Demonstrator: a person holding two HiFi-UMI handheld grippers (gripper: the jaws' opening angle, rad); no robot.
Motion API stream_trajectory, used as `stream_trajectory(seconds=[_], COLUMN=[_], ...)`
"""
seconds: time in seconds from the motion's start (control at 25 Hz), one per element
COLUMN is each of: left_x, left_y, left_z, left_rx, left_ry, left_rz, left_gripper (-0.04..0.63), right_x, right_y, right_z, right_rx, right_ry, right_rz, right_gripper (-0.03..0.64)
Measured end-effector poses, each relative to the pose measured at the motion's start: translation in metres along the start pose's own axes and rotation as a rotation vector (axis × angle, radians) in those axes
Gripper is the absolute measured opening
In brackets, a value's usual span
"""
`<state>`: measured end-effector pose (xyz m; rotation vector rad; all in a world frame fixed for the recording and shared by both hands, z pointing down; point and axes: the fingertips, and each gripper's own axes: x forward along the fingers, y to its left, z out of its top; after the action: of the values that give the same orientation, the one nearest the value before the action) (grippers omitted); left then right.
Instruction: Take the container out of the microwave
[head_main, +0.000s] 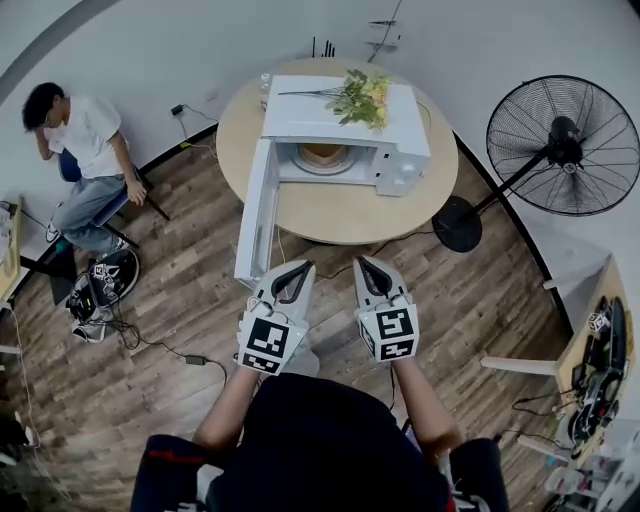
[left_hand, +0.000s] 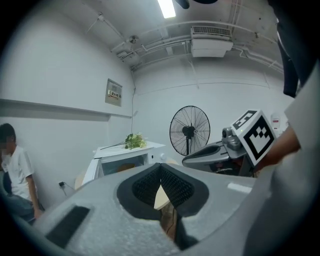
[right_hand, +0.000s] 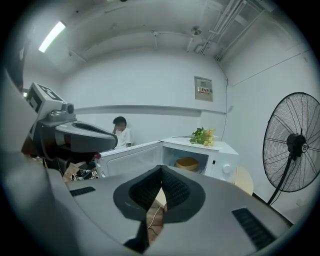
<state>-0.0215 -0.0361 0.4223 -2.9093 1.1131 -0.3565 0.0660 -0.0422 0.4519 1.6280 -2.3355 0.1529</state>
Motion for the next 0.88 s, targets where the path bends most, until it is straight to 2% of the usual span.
stream_trajectory(seconds=[0.4,0.64,0.88], left_x=[0.041,0.050,0.058], left_y=[0.045,0.051,0.058], left_z=[-0.006,-0.012,-0.020], left_rx=[-0.039,-0.093,-0.145], left_ry=[-0.002,0.003,0.022], left_rz=[-0.099,-0.121,-0.108], left_gripper=[0.014,0.015,0.014], right_x=[0.065,0.080,0.087], right_y=[-0.011,-0.009,-0.016], right_z=[0.010,0.007,0.008], right_rx=[0.000,-0.016,-0.025], right_ry=[0.044,0.075,0.083], right_rz=[-0.040,-0.030,-0.022], right_gripper=[0.006,0.006,0.006])
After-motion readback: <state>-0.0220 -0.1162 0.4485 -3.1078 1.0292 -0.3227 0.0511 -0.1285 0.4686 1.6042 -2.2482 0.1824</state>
